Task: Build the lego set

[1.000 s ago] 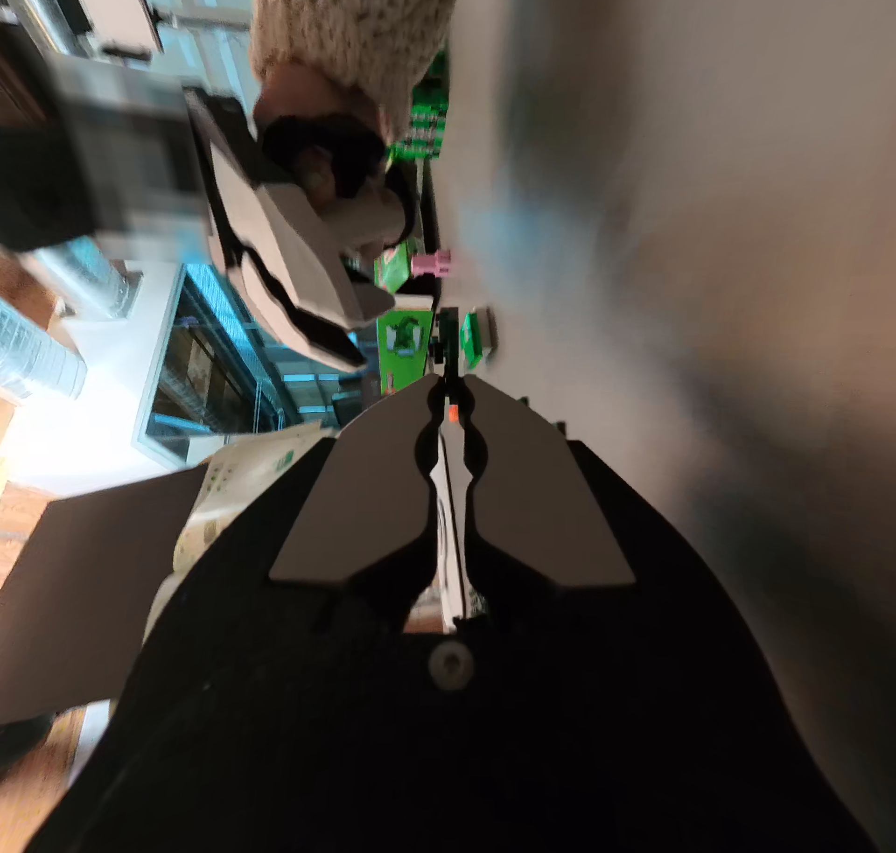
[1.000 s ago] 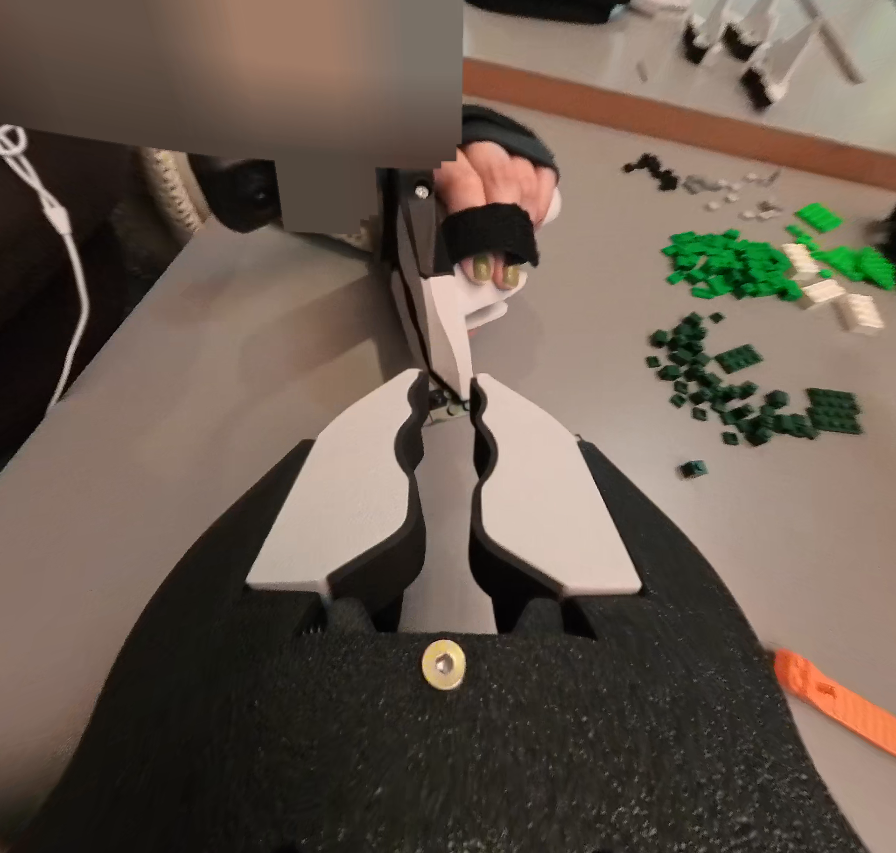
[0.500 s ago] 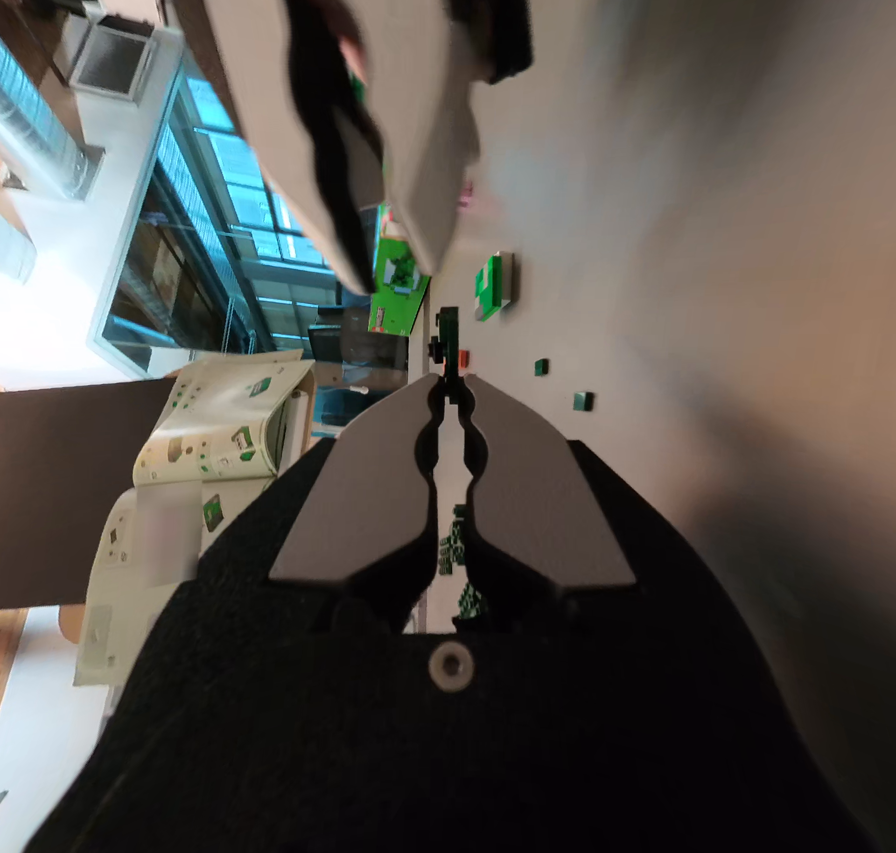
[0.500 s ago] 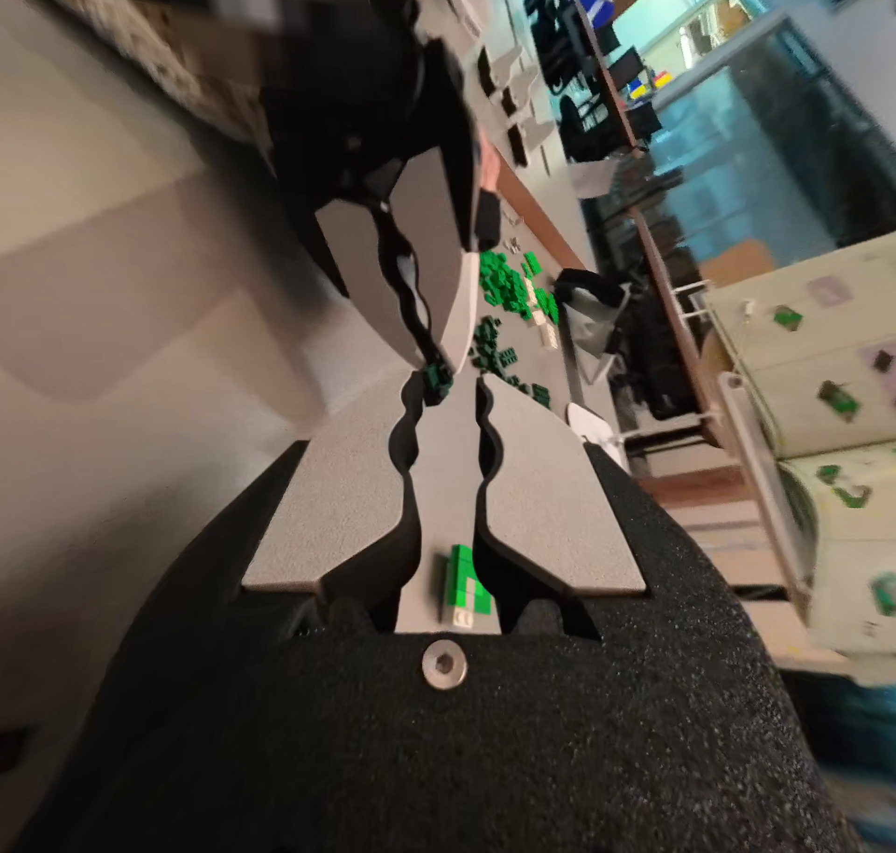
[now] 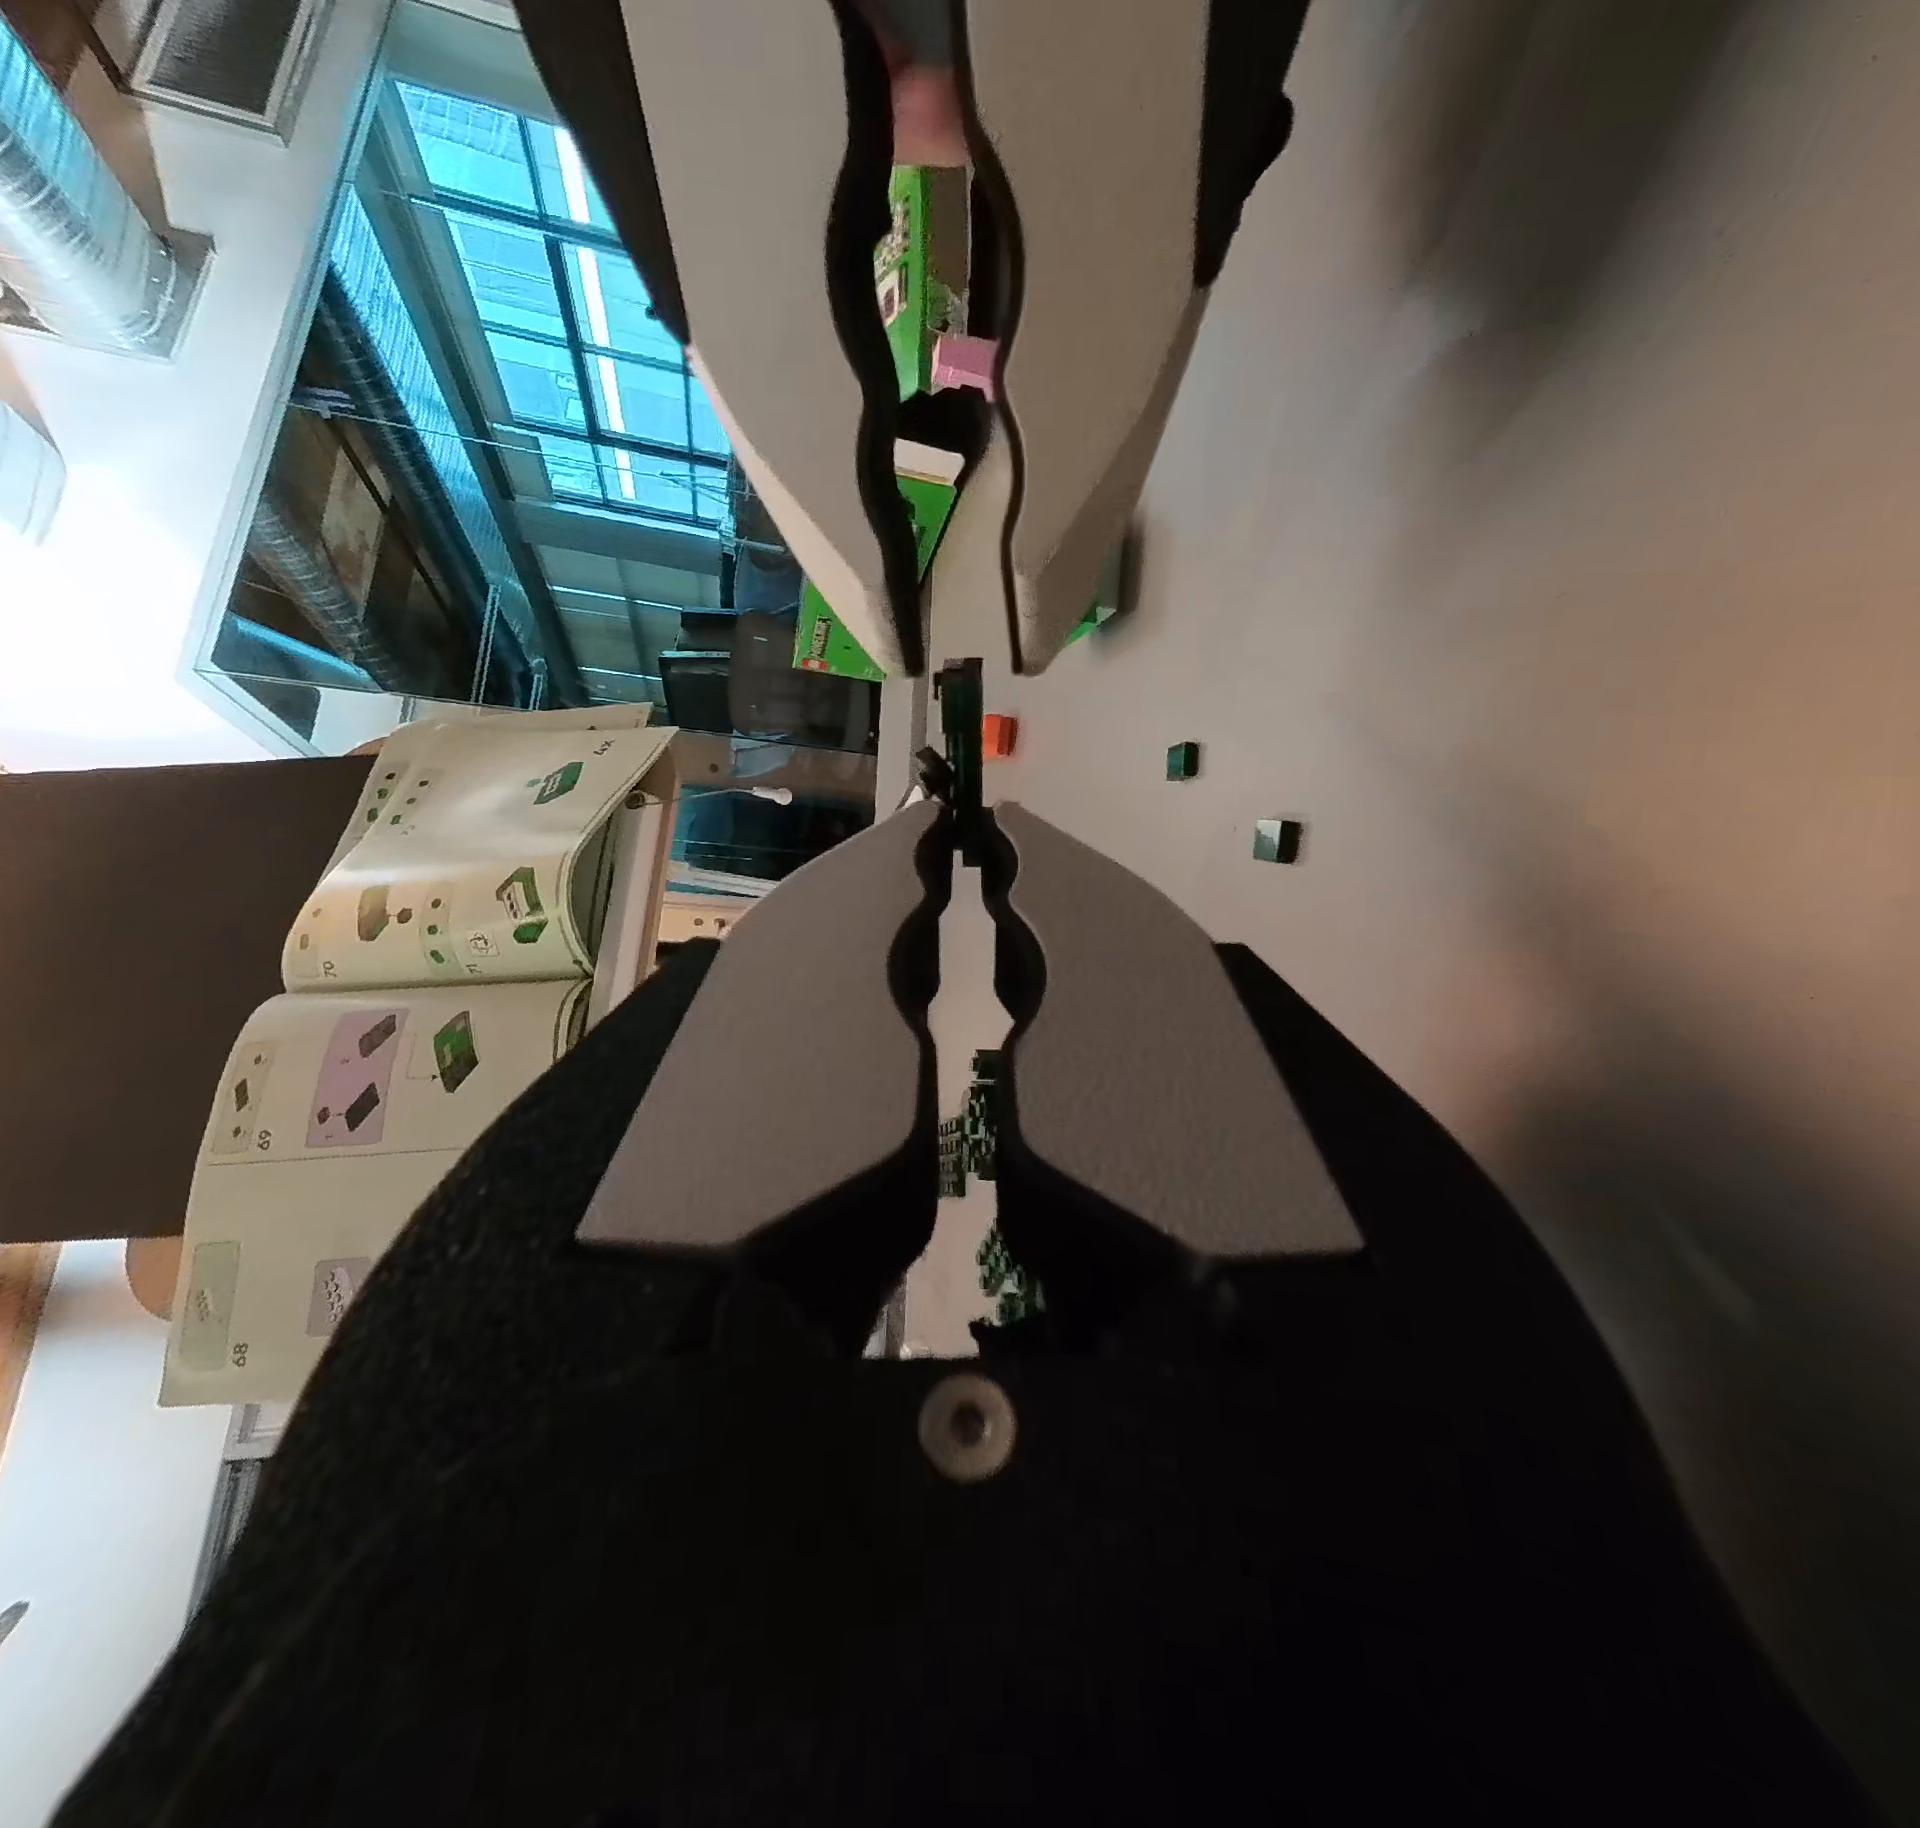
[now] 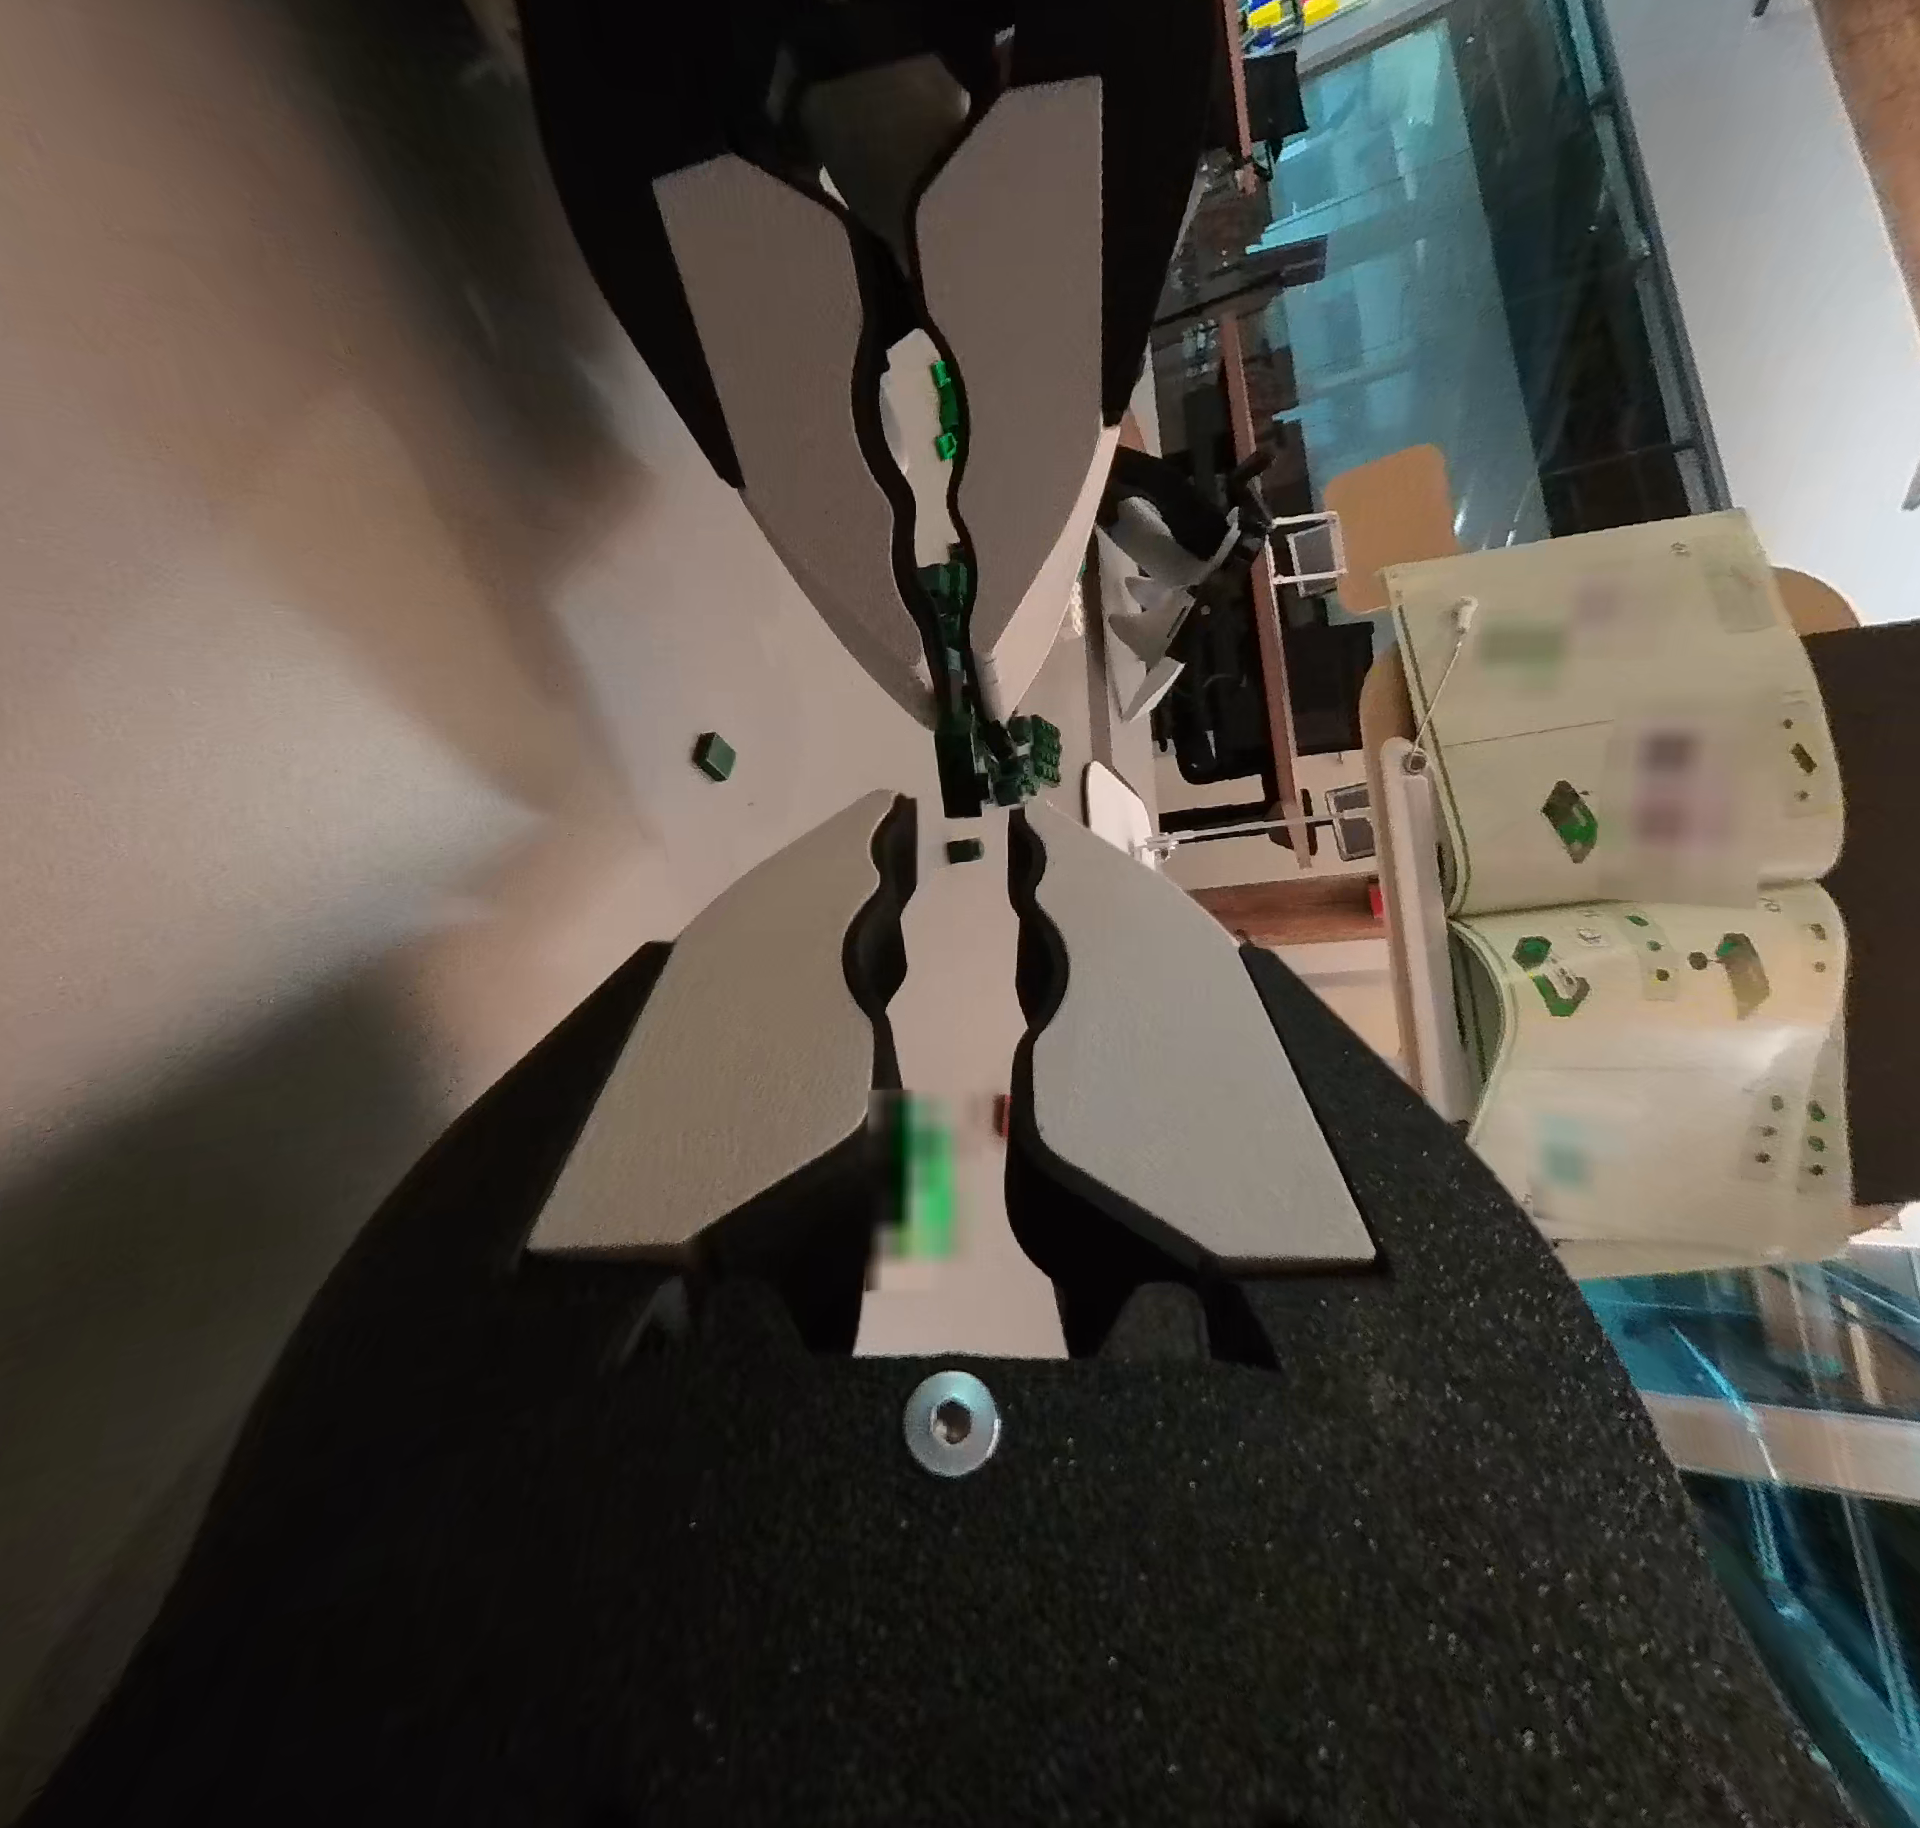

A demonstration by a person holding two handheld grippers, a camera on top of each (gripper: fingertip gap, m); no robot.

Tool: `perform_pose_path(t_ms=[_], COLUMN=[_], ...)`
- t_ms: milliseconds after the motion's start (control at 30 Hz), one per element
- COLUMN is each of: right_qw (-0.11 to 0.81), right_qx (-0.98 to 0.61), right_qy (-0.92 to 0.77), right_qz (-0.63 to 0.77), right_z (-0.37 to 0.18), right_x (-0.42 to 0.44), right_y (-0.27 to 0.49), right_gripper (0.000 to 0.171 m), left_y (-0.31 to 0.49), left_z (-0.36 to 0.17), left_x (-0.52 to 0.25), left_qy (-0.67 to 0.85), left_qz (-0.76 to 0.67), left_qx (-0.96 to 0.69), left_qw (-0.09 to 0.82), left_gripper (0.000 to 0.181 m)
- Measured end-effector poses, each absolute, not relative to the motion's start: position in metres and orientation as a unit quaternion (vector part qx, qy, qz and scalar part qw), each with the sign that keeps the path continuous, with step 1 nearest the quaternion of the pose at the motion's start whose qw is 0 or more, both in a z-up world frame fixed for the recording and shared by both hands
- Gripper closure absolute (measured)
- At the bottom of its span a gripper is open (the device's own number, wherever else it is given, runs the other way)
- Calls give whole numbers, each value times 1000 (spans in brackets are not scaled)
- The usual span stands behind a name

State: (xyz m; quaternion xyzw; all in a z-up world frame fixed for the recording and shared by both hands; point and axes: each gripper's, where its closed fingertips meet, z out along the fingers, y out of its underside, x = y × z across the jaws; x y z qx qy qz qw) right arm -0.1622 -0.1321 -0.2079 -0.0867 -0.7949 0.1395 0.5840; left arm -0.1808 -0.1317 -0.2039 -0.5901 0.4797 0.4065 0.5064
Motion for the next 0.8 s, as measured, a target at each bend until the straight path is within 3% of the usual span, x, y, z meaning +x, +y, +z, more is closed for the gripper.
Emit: perform_pose_path(t_ms=[500, 633, 800], right_qw=[576, 526, 392], right_qx=[-90, -181, -269], right_qy=[-802, -796, -750], right_qz=[133, 240, 460], right_z=[-213, -205, -185], right_x=[-161, -158, -151], right_y=[-124, -109, -127], right_gripper=[161, 170, 171], left_y=[-133, -135, -141], left_z=[-206, -202, -203], left_x=[-180, -171, -149], left_qy=[495, 511, 548], left_qz=[425, 430, 410], left_qx=[-576, -549, -511], left_qw=[493, 503, 520], left_gripper=[177, 177, 178])
